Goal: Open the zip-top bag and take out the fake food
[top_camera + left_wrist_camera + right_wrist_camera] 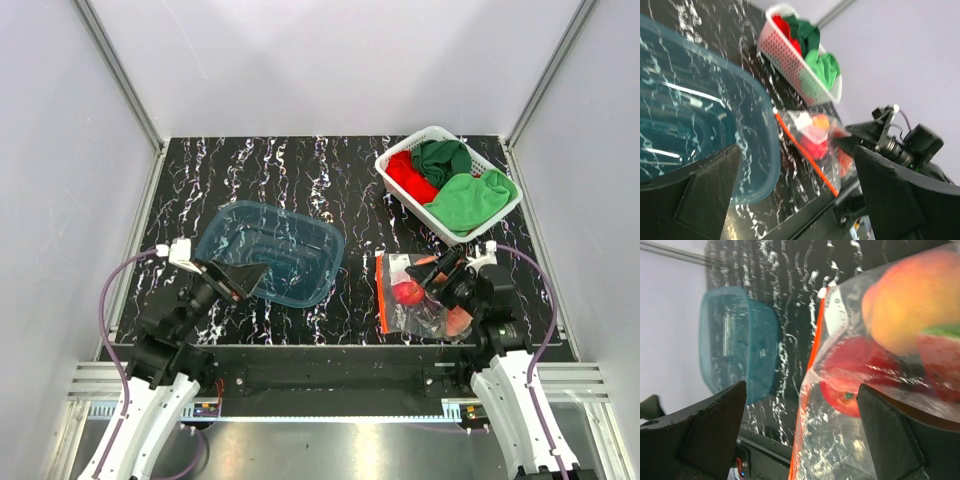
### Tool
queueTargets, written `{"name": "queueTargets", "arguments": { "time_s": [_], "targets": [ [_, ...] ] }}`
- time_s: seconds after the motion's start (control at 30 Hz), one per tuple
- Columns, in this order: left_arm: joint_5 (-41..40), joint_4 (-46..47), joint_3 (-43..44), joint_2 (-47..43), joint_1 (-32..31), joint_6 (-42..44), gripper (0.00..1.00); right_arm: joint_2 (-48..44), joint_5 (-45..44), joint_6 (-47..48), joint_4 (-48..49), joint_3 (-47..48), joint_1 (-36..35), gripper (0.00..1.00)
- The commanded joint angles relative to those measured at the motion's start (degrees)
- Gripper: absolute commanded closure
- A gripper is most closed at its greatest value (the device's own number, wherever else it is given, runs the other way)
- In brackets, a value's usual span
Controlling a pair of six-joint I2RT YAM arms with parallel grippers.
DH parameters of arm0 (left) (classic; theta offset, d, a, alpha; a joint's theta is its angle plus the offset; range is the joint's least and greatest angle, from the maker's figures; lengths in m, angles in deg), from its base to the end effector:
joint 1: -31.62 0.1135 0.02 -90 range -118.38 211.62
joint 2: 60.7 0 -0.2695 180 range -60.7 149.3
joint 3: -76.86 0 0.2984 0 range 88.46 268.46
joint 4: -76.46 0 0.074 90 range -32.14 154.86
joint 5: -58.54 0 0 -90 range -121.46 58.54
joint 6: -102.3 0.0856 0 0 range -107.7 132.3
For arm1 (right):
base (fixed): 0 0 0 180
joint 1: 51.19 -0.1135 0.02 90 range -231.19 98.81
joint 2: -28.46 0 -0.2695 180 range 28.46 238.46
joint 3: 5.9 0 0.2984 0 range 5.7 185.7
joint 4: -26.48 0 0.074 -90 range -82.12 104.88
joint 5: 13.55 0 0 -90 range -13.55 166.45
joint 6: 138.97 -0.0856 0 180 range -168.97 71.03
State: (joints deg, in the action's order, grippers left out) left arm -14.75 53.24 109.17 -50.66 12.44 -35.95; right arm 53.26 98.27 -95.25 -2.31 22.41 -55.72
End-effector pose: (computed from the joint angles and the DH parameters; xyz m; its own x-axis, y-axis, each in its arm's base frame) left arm 0.1683 -0.0846 0.2710 -0.4478 -0.6008 -0.6622 0.3787 0.5435 -0.7491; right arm 0.2088 0.0485 0.1793 -0.5894 0.6264 -0.5102 0.0254 0.6456 0.7632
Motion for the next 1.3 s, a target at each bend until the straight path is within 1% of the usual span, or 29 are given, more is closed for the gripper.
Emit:
{"name": "queueTargets", "arguments": {
  "time_s": [0.0,0.03,0.1,0.13,0.17,0.2,0.23,0.27,0.33,0.37,0.43,0.47,0.53,0.57,0.63,0.67,0.7,0.77,0.8,0.87,0.93,1.07,1.1,1.2,1.27],
  "targets": [
    [-4.5,-2.02,0.92,0.68,0.2,-1.41,0.01,3.14,-4.68,5.85,-6.97,8.5,0.23,0.01],
    [-3.71,1.74,0.3,1.11,0.2,-2.45,0.01,3.85,-5.03,5.94,-8.37,9.91,0.14,0.0],
    [-0.81,5.27,-0.75,5.14,0.2,-4.3,0.01,5.51,-4.34,6.12,-10.67,13.34,0.23,0.0],
    [0.5,8.25,-1.11,7.34,0.11,-5.18,0.01,6.05,-4.07,6.03,-11.02,14.04,0.14,0.0],
    [2.95,10.02,-1.28,11.62,-0.59,-5.62,0.01,6.66,-3.46,6.46,-11.63,15.36,0.14,0.0],
    [3.59,11.43,-1.55,13.75,-1.47,-6.58,0.01,8.23,-3.11,7.34,-12.33,16.33,0.23,0.0],
    [3.68,17.1,-1.98,15.78,-2.87,-7.03,0.01,9.21,-3.02,7.69,-13.12,17.12,0.14,0.0],
    [2.55,19.76,-1.99,20.06,-7.32,-7.03,0.01,10.09,-2.75,8.48,-14.26,18.35,0.23,0.0],
    [-1.4,22.24,-0.24,24.65,-13.48,-5.02,0.01,12.64,-2.75,9.45,-15.32,19.41,0.14,0.0],
    [-5.24,22.43,2.73,30.16,-19.43,-3.97,0.01,13.34,-2.75,10.94,-16.37,20.72,0.14,0.0],
    [-7.3,23.47,6.08,36.68,-24.57,-2.03,0.01,15.1,-4.33,12.0,-18.74,22.04,0.14,0.0],
    [-8.09,24.18,9.58,43.15,-28.94,-1.68,0.01,15.45,-5.81,11.92,-19.1,22.92,0.14,0.0],
    [-9.84,24.19,13.37,49.16,-32.92,-0.8,0.01,16.33,-5.74,11.31,-19.89,23.19,0.23,0.0],
    [-12.03,24.01,16.96,54.94,-36.33,-0.62,0.01,16.95,-6.26,10.17,-20.51,23.8,0.23,0.0],
    [-13.45,23.49,20.67,60.42,-38.64,-0.97,0.02,17.39,-5.66,9.63,-21.3,24.77,0.14,0.0],
    [-13.72,23.48,22.08,65.75,-40.13,-1.67,0.02,17.65,-5.13,9.89,-21.74,25.73,0.14,0.0],
    [-13.55,23.57,25.49,68.33,-40.67,-2.72,0.04,17.83,-5.3,10.16,-22.35,26.35,0.14,0.0],
    [-13.63,22.96,28.76,74.91,-42.33,-3.78,0.08,17.48,-5.74,11.56,-23.94,28.1,0.14,0.0],
    [-13.63,22.78,30.6,76.6,-42.69,-4.74,0.09,17.22,-5.83,12.0,-24.38,28.55,0.23,0.0],
    [-13.72,23.48,31.41,79.94,-43.13,-5.54,0.12,16.43,-5.13,13.32,-25.08,29.43,0.23,0.0],
    [-13.81,25.06,31.5,81.18,-43.22,-6.5,0.14,16.16,-4.78,14.11,-25.7,29.78,0.23,0.0],
    [-18.01,23.83,31.85,83.82,-44.01,-11.59,0.14,15.72,-4.16,15.17,-26.4,30.31,0.14,0.0],
    [-18.64,23.83,31.76,84.35,-44.1,-13.95,0.17,15.55,-3.98,15.17,-26.32,30.31,0.14,0.0],
    [-20.75,23.49,32.29,86.19,-44.1,-17.13,0.26,15.28,-3.98,15.34,-26.05,30.75,0.14,0.0],
    [-22.16,23.83,32.2,87.07,-44.1,-19.32,0.3,15.19,-3.81,15.61,-26.05,31.36,0.23,0.0]
  ]
}}
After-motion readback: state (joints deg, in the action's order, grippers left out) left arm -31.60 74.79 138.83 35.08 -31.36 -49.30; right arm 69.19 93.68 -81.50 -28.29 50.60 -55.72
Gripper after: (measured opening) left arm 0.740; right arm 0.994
